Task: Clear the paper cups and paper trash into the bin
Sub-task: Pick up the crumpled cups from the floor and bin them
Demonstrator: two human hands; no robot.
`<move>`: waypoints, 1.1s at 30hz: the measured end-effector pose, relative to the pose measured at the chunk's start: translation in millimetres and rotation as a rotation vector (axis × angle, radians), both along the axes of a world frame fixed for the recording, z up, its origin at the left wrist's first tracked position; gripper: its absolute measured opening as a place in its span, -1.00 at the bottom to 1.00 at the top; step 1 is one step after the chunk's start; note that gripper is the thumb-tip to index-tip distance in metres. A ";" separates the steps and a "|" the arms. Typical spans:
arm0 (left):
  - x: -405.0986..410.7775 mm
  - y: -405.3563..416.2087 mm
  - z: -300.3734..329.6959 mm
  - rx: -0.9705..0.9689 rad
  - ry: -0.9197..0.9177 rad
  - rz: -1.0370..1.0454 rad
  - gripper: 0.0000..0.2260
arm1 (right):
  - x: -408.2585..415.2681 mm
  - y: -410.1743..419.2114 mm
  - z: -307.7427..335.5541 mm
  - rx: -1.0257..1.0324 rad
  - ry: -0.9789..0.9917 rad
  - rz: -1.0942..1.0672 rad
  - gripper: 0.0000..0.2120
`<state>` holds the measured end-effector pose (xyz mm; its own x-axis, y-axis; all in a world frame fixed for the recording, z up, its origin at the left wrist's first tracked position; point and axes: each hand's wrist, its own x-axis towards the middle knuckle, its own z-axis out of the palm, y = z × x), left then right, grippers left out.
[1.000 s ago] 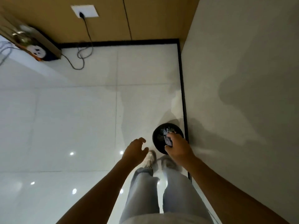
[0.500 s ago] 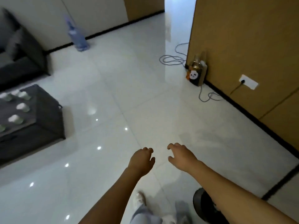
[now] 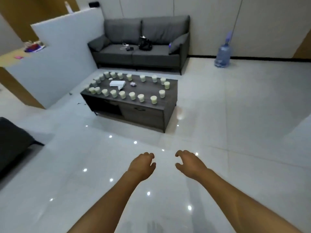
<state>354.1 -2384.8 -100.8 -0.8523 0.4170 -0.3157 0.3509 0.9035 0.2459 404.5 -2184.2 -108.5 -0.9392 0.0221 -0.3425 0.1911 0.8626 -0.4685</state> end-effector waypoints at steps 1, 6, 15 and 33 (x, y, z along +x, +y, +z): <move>-19.4 -22.2 4.6 -0.001 0.005 0.049 -0.65 | -25.0 -18.6 3.2 -0.011 0.006 0.034 -0.59; -90.4 -104.8 13.1 0.017 -0.004 0.255 -0.64 | -132.6 -89.6 7.1 -0.007 0.007 0.208 -0.59; -234.7 -174.9 5.2 0.063 -0.029 0.518 -0.64 | -337.2 -160.4 0.3 0.018 -0.001 0.435 -0.59; -551.7 -325.1 -15.0 0.152 -0.083 0.776 -0.64 | -687.0 -338.0 -14.5 0.013 -0.013 0.679 -0.57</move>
<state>-197.6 -2709.9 -115.8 -0.8933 -0.2430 -0.3780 -0.3901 0.8369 0.3839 -282.5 -2522.2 -122.9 -0.7423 -0.5665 -0.3578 -0.3890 0.7992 -0.4583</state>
